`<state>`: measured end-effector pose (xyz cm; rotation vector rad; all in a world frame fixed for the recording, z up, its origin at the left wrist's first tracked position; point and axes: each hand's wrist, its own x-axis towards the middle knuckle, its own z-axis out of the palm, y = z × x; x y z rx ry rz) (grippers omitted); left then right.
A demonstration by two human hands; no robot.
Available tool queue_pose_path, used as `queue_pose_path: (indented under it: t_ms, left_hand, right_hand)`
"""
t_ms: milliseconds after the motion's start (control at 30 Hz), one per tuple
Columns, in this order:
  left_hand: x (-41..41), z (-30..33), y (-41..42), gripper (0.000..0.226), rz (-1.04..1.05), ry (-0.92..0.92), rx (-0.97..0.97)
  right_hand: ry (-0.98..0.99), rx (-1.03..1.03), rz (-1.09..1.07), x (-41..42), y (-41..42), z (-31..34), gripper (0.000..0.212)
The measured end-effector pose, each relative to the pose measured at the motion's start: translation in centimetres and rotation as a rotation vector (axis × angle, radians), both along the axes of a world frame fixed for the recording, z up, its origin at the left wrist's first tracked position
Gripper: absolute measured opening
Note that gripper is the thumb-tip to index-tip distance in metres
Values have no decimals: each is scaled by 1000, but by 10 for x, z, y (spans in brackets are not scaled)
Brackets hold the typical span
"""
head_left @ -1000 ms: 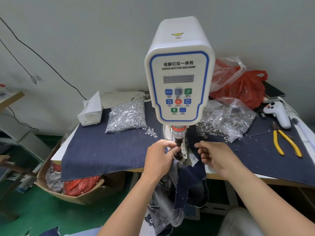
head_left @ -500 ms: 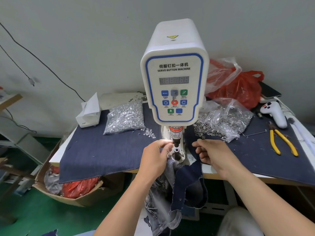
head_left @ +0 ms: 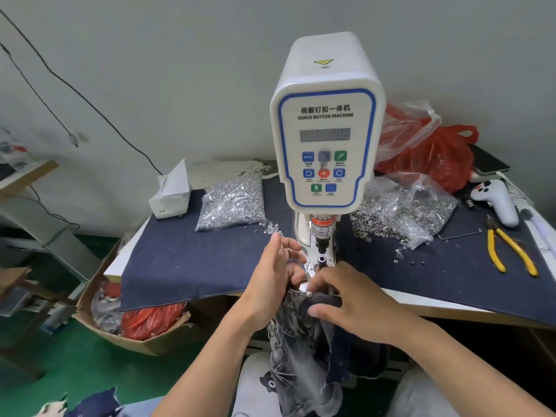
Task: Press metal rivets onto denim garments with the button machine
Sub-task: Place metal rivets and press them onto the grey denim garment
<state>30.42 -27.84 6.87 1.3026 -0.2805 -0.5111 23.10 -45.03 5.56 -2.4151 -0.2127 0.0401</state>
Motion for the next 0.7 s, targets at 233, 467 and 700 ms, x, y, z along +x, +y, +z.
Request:
queue_pose_path:
  t_ms: [233, 467, 700]
  left_hand:
    - [0, 4, -3, 22, -306, -335, 673]
    - [-12, -4, 15, 39, -461, -690, 831]
    - [1, -7, 29, 21, -389, -557, 401]
  right_hand:
    - [83, 123, -74, -1, -9, 13, 21]
    - [227, -243, 33, 1, -26, 14, 38]
    - [315, 106, 226, 5, -53, 11, 42]
